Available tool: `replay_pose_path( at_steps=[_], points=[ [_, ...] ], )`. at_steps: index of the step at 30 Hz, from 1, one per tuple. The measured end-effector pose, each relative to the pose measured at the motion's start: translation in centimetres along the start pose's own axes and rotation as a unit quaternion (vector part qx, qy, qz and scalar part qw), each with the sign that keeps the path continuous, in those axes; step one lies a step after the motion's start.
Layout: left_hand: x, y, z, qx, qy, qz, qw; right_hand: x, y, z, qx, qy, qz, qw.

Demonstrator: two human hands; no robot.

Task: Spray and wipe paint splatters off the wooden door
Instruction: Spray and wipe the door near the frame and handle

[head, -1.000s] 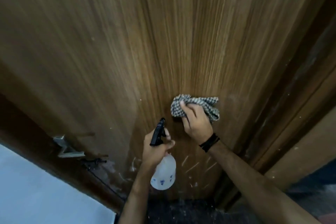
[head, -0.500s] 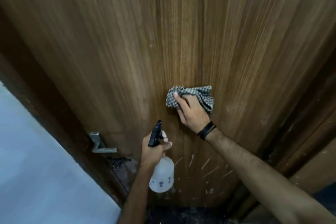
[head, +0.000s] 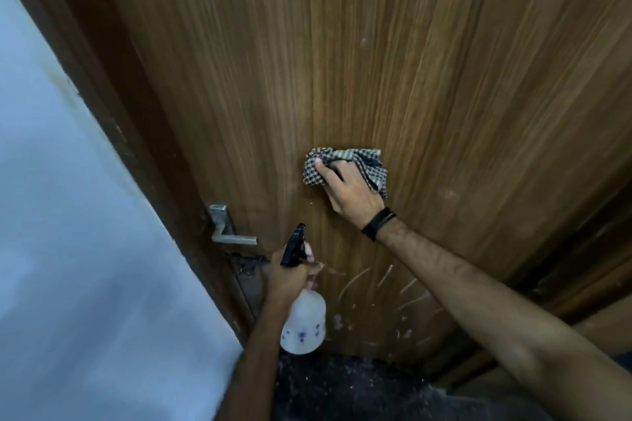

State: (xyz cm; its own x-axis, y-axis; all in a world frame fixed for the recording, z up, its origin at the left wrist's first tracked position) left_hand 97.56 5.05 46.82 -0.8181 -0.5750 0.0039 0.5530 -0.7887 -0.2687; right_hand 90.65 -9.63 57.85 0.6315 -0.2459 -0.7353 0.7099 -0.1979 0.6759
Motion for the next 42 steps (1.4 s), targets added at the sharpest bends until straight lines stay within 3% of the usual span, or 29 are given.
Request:
replay_pose_path(
  at_steps=[4,8,10,14,16,21,24,30,33,38,42],
  points=[
    [-0.9,0.4,-0.8,-0.024,-0.024,0.010,0.999,6.7,-4.7,-2.5,-0.131,-0.076,-0.166,0.974],
    [-1.7,0.6,-1.7,-0.044,-0.023,0.009,0.999,9.5,-8.2,-2.7,-0.082,-0.060,-0.290,0.952],
    [-2.2,0.9,-2.0,-0.041,-0.023,0.003,0.999,8.7,-7.1,-2.9,-0.059,-0.048,-0.285,0.956],
    [-3.3,1.3,-2.0,-0.044,-0.039,0.006,0.998,5.8,-1.0,-3.0,-0.012,-0.018,-0.130,0.991],
    [-3.9,1.6,-1.6,-0.040,-0.054,0.016,0.998,5.5,0.9,-3.3,-0.018,-0.022,-0.094,0.995],
    [-7.1,2.0,0.4,-0.007,-0.062,0.043,0.997,7.2,1.0,-6.8,-0.184,-0.105,-0.179,0.961],
    [-9.4,2.3,2.2,0.017,-0.066,0.074,0.995,7.5,4.0,-8.4,-0.154,-0.093,-0.205,0.962],
    [-13.6,2.4,6.7,0.073,-0.064,0.116,0.989,4.8,15.9,-12.4,-0.073,-0.018,-0.099,0.992],
    [-15.3,2.3,7.7,0.087,-0.063,0.133,0.985,5.7,18.3,-14.1,-0.083,-0.058,-0.099,0.990],
    [-15.8,1.9,6.4,0.074,-0.073,0.135,0.985,8.7,15.4,-15.2,-0.181,-0.123,-0.154,0.964],
    [-14.1,1.8,4.0,0.056,-0.064,0.113,0.990,10.8,9.2,-13.4,-0.267,-0.191,-0.231,0.916]
  ],
)
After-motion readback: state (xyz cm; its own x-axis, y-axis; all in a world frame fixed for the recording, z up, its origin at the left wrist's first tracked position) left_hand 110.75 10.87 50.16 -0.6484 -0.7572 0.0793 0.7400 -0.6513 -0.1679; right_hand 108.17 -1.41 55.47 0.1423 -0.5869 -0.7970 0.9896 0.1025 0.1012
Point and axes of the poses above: each hand's wrist, its own y-axis towards the middle knuckle, its own x-axis out of the palm, z = x × y, the point moved 7 cm from there along y, towards the middle knuckle, and after that the axes turned 1 degree about -z, right-handed, at the moved point
